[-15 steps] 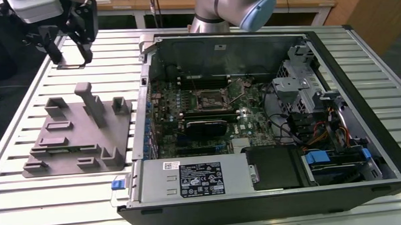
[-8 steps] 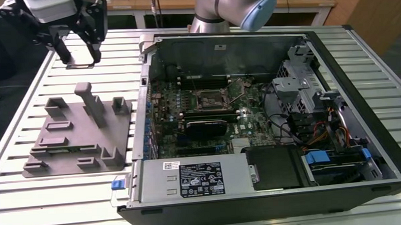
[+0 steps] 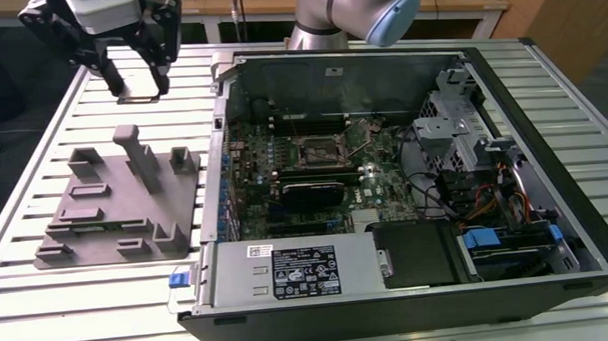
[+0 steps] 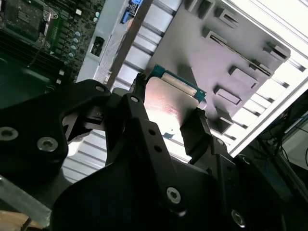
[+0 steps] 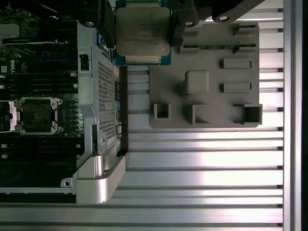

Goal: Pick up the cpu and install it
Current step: 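Pick up the cpu and move it towards the insertion slot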

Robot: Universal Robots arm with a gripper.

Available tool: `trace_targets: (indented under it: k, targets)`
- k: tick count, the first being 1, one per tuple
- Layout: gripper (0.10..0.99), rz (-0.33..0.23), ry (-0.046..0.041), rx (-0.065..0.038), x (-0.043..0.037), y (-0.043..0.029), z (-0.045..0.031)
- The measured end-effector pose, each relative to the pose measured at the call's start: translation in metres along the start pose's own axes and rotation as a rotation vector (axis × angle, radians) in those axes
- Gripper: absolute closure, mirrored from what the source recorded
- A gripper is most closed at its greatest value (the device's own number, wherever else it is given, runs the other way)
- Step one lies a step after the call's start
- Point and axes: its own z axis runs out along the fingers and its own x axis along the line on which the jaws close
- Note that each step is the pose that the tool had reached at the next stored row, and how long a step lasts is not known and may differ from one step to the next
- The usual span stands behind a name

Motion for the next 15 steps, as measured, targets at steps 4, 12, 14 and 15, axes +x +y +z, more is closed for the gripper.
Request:
trace_targets:
  k: [4, 12, 14, 15]
  targets:
    - [0.545, 0.000, 0.0000, 0.000, -0.0106, 0.0003, 0.0004]
    - [0.545, 0.000, -0.0001, 0.000, -0.0326, 0.0011, 0.0011]
    - [0.545, 0.000, -0.0001, 0.000, -0.0378, 0.0013, 0.0013]
    - [0.545, 0.000, -0.0001, 0.000, -0.0402, 0.0013, 0.0013]
